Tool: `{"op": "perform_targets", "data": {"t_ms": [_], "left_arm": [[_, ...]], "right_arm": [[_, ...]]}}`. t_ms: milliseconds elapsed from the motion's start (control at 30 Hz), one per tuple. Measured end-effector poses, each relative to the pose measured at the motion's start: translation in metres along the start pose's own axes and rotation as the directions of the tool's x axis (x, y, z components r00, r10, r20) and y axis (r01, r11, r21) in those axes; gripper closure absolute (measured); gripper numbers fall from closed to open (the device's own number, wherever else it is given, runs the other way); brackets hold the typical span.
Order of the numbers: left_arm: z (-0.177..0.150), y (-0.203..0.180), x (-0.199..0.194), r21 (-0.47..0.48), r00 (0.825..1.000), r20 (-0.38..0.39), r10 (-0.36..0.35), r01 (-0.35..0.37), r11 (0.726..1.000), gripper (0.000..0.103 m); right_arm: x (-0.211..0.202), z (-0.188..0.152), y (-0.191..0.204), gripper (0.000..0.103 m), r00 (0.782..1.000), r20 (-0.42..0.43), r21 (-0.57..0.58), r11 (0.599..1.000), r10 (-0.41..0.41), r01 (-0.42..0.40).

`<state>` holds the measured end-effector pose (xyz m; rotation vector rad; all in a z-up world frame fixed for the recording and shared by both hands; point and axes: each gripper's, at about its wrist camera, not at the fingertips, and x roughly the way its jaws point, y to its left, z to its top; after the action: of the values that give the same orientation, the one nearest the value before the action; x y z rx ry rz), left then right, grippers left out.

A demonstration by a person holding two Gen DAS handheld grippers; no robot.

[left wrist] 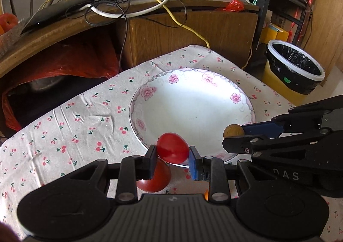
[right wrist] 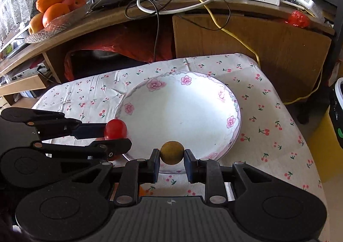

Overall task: Organize fruits
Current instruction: 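Carry tomato in left gripper and kiwi in right gripper over white bowl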

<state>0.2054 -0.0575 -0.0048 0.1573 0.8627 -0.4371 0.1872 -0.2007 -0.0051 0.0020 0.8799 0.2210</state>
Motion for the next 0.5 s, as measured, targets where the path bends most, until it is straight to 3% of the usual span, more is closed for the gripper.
{"op": "perform_targets", "data": {"t_ms": [500], "left_arm": [[0.005,-0.002,0.010,0.037,1.000,0.018,0.007,-0.008,0.999,0.065]], "right_arm": [[0.015,0.005,-0.010,0.079,1.000,-0.016,0.027,1.000,-0.003,0.003]]}}
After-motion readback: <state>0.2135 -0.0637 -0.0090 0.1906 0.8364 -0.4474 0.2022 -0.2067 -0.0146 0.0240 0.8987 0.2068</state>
